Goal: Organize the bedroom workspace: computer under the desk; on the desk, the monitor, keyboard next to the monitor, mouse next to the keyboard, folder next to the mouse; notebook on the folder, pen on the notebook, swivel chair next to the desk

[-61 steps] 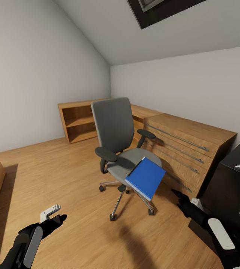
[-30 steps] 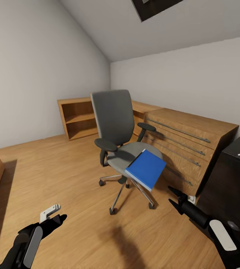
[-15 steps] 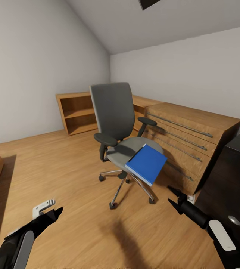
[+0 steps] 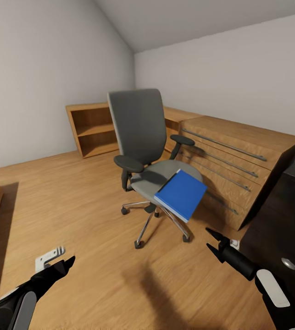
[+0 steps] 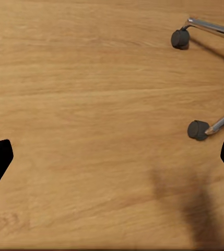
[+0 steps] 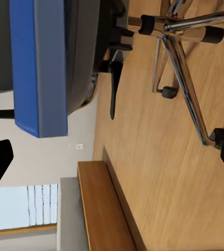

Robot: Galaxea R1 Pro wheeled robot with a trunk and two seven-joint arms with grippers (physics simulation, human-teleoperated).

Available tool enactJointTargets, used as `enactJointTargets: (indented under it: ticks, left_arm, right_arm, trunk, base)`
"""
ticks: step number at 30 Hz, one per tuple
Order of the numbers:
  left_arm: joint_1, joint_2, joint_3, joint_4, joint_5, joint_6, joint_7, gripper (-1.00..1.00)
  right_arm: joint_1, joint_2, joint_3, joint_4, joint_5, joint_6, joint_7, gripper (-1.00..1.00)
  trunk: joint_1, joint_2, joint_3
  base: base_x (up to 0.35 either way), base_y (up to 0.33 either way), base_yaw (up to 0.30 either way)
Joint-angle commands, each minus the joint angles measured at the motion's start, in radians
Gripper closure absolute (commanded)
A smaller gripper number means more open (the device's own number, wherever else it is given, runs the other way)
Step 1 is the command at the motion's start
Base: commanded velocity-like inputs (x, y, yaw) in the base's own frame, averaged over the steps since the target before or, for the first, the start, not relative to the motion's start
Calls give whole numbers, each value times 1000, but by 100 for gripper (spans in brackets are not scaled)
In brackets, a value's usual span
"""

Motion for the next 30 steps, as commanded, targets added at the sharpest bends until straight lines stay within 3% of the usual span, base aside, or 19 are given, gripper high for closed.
enactJointTargets:
  ticks: [1,10,17,30]
  left_arm:
    - [0,-1,1,-2,11,6,7,-100]
    - [0,-1,1,-1,11,6,7,-100]
    - [1,-1,2,20,11,5,7,-100]
    - [1,0,1,27,11,3,7,-100]
  right_arm:
    - [-1,0,-2,0,-3,7,1,-100]
    - [-1,1,1,-13,-3,10,5,-100]
    - [-1,0,4,-36,-4,18,54,-100]
    - [-1,0,41,-42,-4,27,96,-100]
  trunk:
    - [0,-1,-5]
    - [1,-1,-9]
    - [1,-1,-9]
    - [1,-1,-9]
  base:
    - [0,0,0]
    - [0,0,0]
    - [0,0,0]
    - [77,0,0]
